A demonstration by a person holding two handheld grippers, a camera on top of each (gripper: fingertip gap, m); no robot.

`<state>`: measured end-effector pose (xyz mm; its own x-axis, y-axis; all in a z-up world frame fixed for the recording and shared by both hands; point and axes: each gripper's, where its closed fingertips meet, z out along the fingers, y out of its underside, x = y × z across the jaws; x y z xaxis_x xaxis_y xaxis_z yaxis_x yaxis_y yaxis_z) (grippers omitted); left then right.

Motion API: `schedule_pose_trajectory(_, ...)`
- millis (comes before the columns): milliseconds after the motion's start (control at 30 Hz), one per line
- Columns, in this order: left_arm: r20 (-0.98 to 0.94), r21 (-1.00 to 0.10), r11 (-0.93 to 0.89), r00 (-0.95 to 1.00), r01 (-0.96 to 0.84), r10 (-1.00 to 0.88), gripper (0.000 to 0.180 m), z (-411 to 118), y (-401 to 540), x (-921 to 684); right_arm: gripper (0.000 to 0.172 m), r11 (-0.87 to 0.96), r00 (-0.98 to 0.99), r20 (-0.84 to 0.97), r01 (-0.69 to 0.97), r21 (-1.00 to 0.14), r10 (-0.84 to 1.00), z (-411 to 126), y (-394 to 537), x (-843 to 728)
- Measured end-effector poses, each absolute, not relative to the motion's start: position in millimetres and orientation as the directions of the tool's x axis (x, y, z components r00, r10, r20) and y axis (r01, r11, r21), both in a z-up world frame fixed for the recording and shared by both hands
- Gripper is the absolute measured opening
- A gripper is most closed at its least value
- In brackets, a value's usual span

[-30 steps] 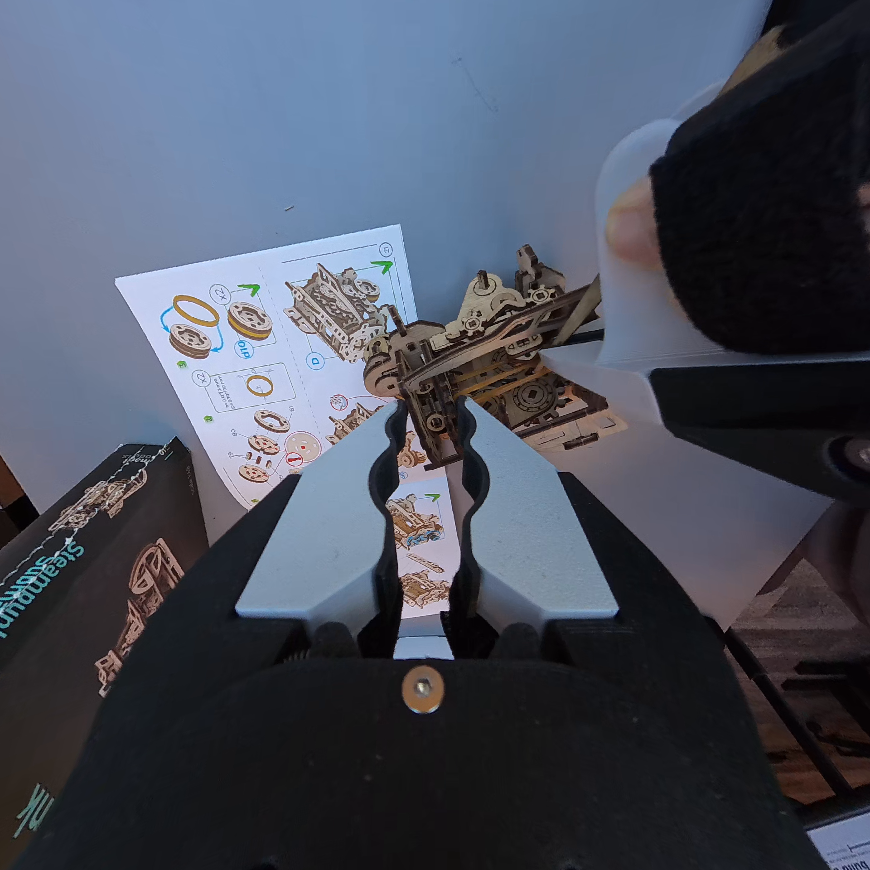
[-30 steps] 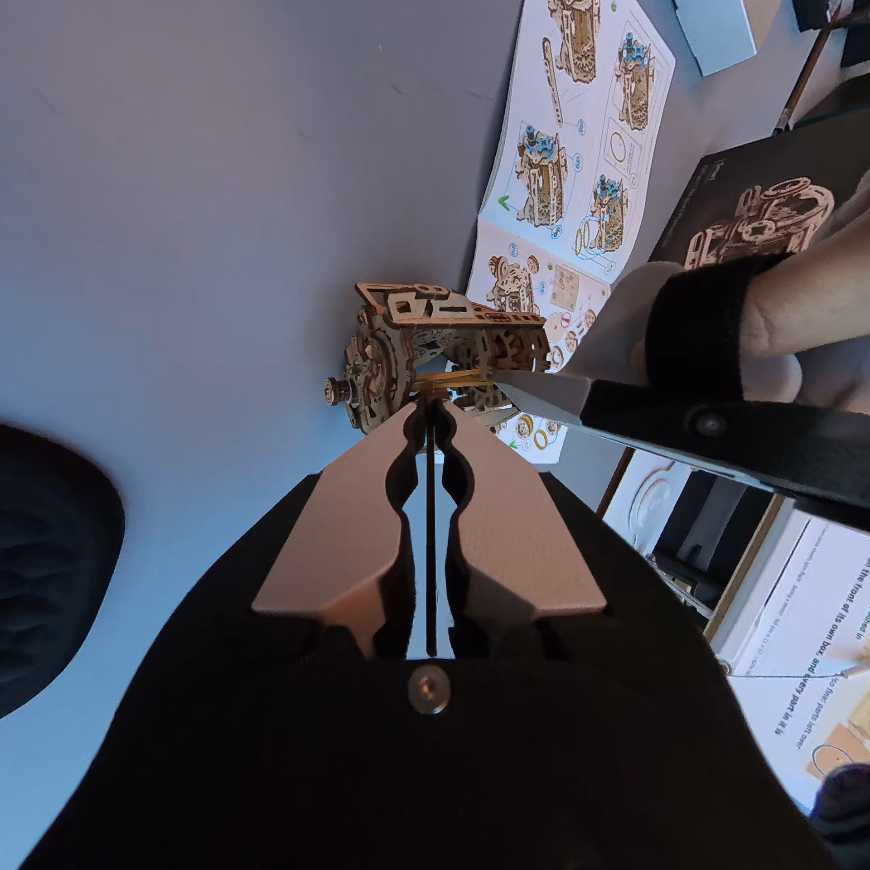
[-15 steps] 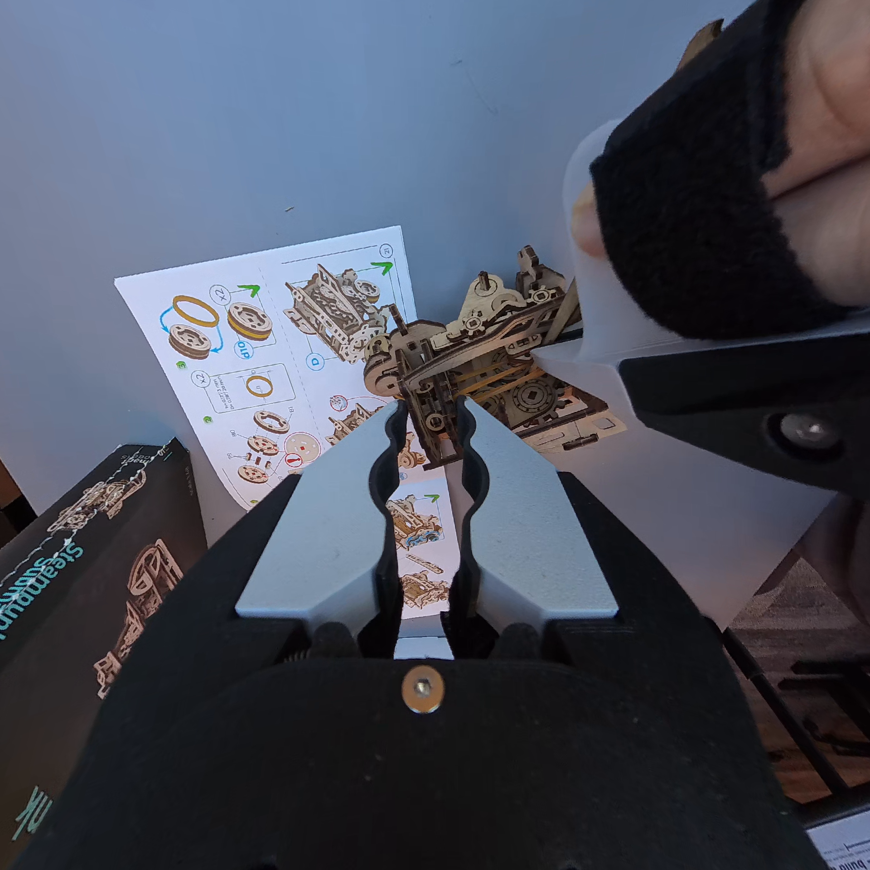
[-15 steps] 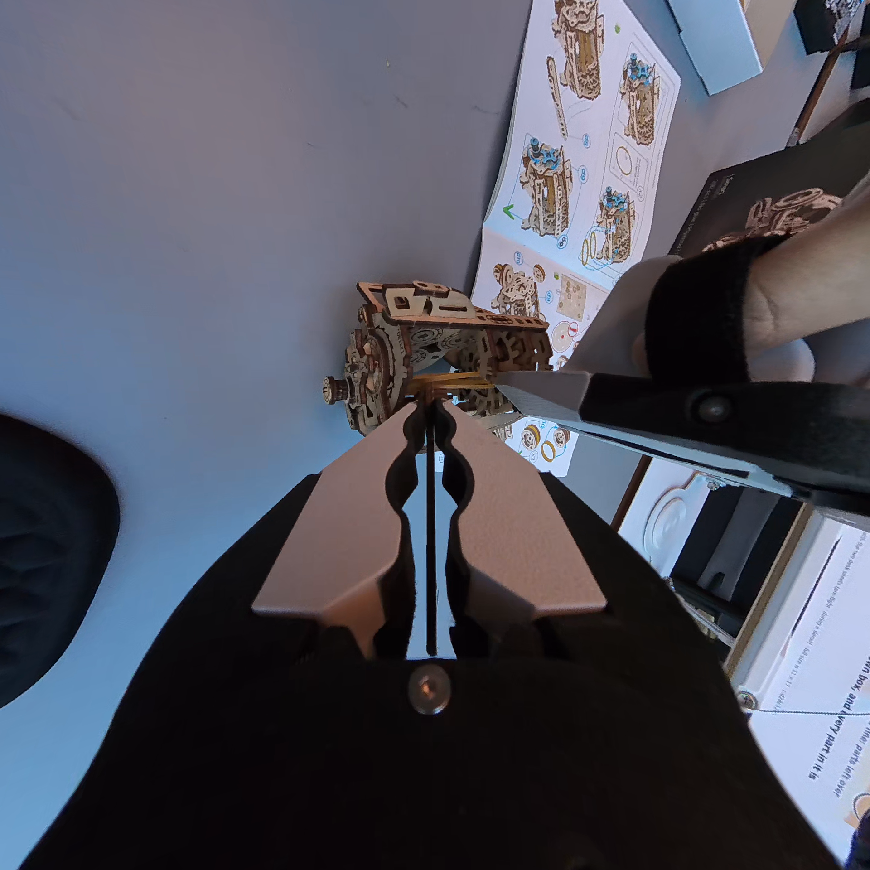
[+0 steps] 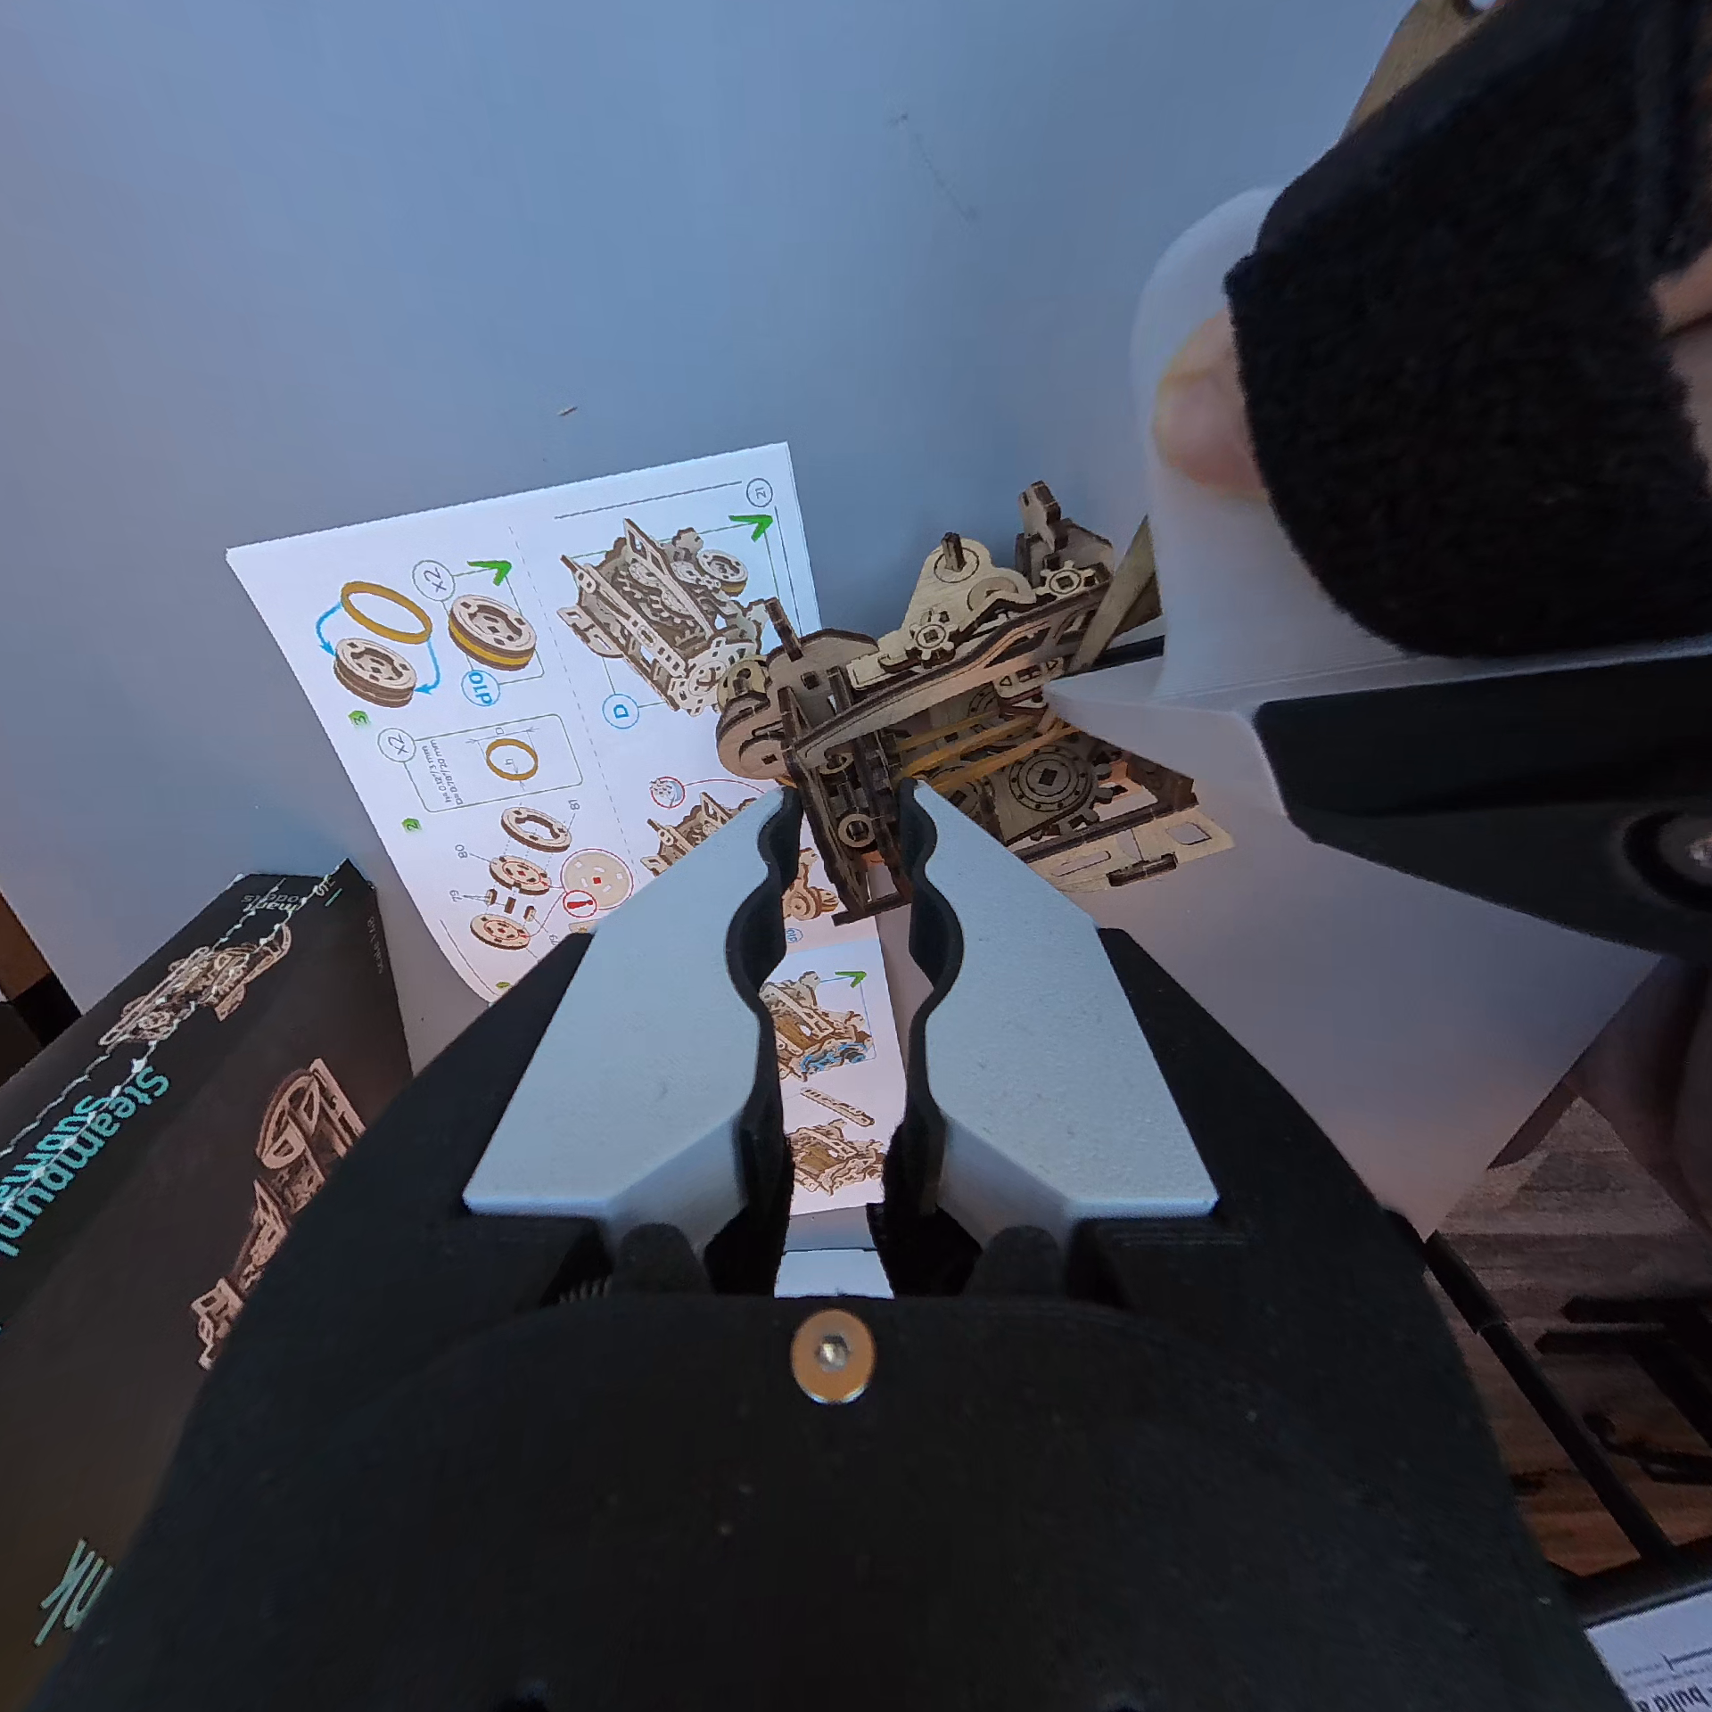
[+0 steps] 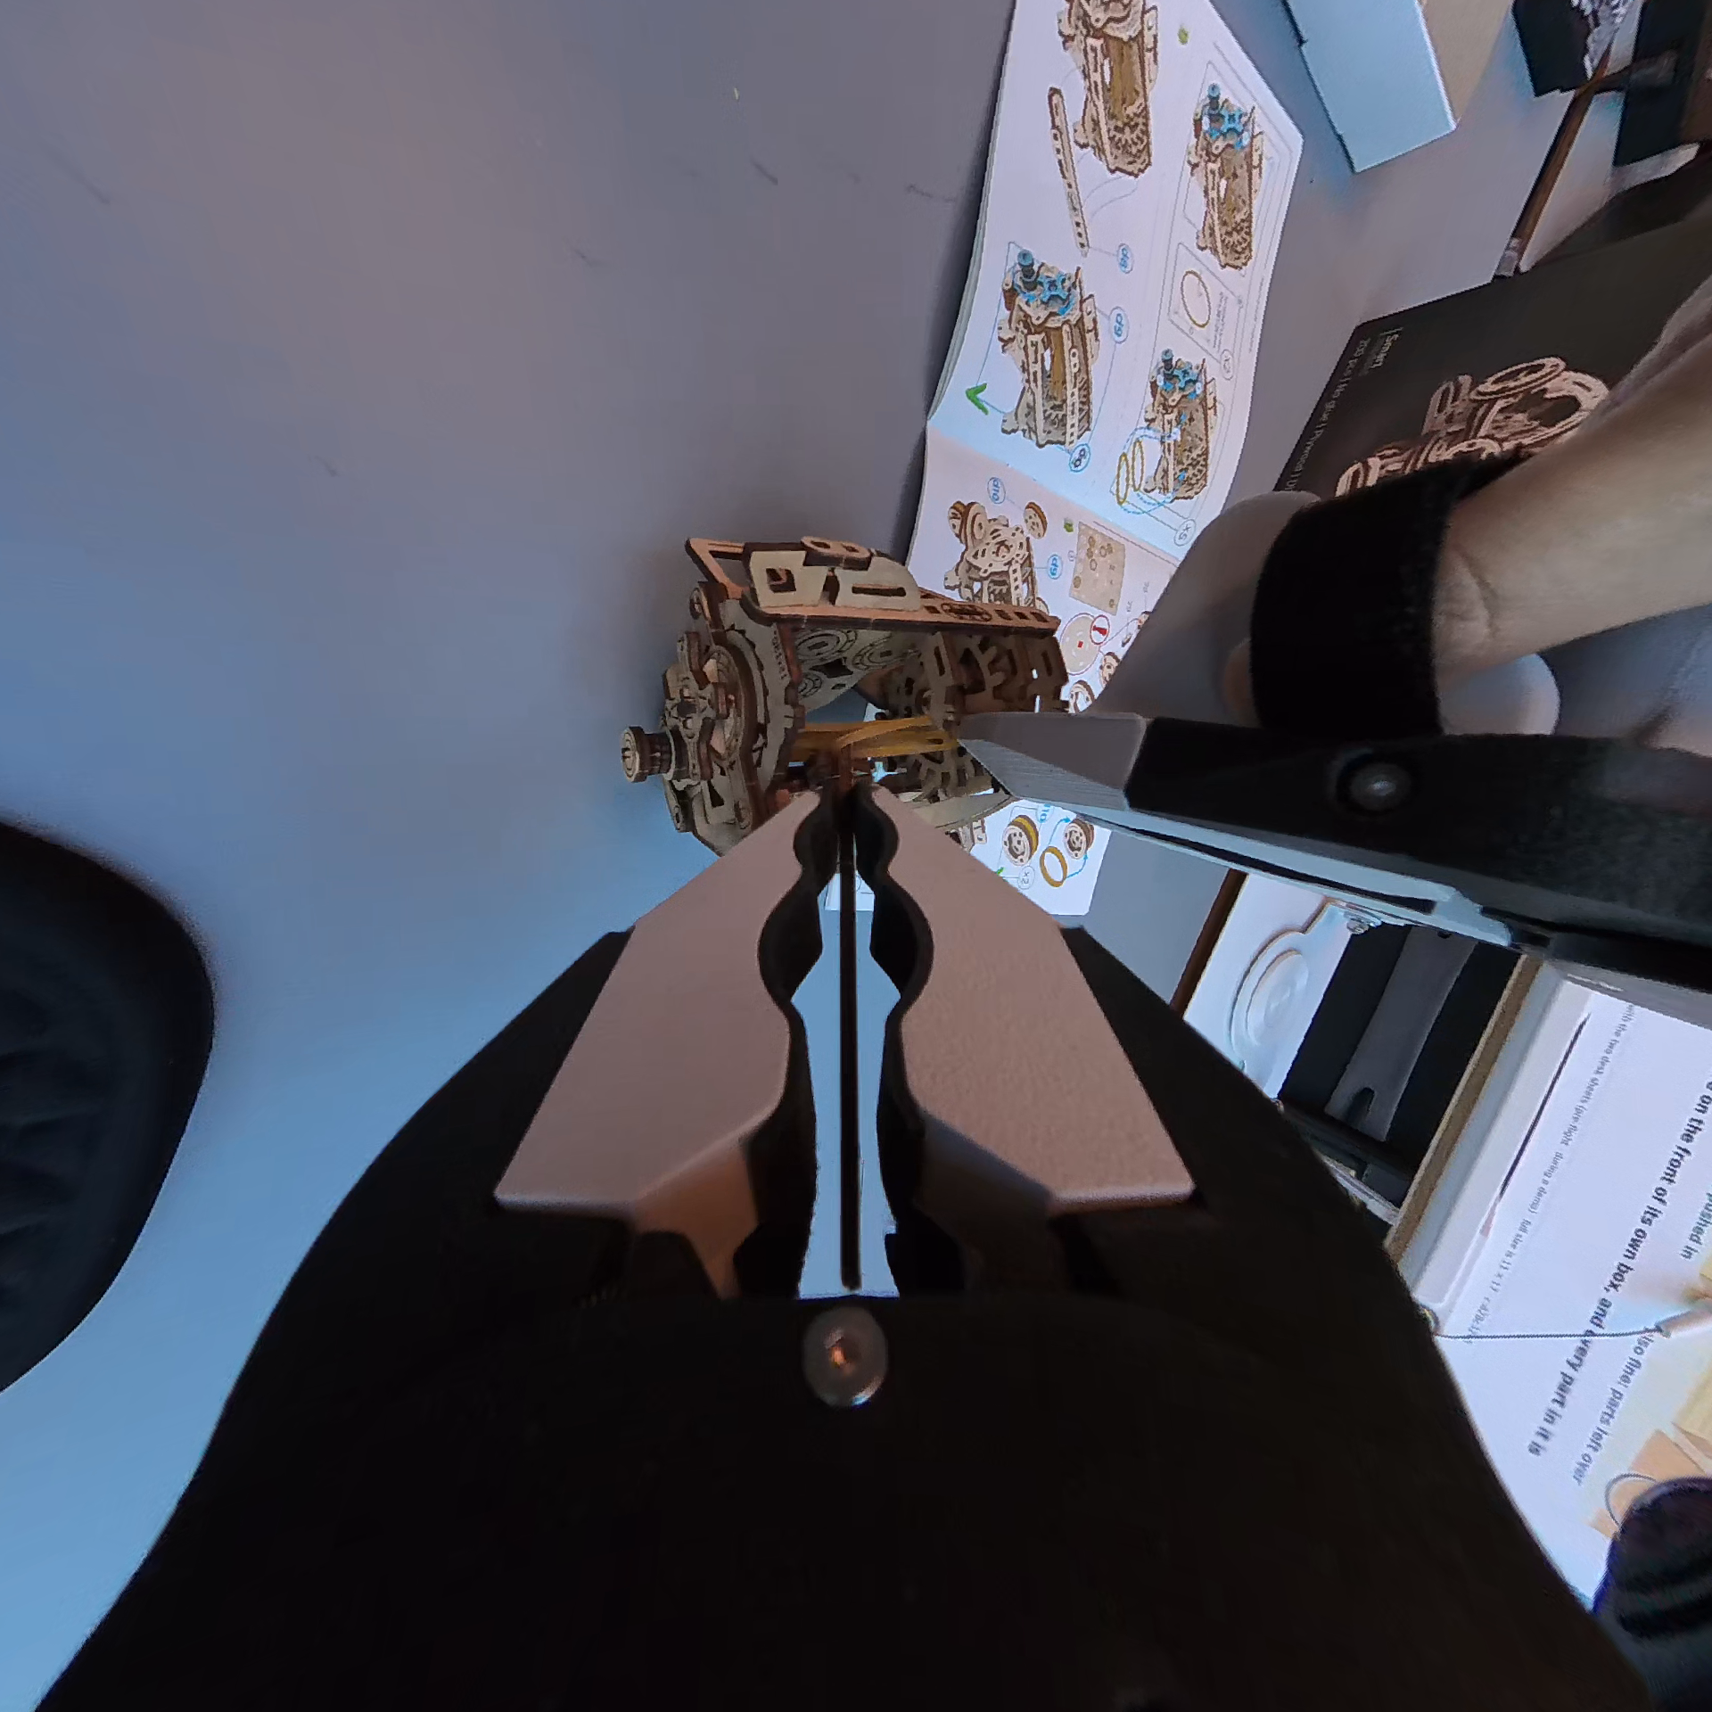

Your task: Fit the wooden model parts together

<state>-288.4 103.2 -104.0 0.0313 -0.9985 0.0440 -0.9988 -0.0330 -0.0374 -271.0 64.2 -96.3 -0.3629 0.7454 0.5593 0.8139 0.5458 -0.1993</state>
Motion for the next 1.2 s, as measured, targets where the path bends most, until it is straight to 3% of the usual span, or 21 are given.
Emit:
schedule_pose_trajectory(300,0.048,-0.042,-0.032,0.03,-0.999,-0.998,0.018,-104.0,103.1,-288.4,0.001,0.469,-0.197,0.637,0.833,-0.292,0.746,-83.7,85.6,-274.6)
schedule_pose_trajectory(467,0.047,-0.043,-0.031,0.029,-0.999,-0.998,0.018,-104.0,103.0,-288.2,0.001,0.405,-0.139,0.653,0.871,-0.277,0.745,-89.1,93.7,-274.5)
schedule_pose_trajectory(1200,0.043,-0.058,-0.033,0.03,-0.998,-0.999,0.023,-104.0,102.8,-288.4,0.001,0.342,-0.105,0.568,0.88,-0.328,0.816,-94.9,91.3,-279.3)
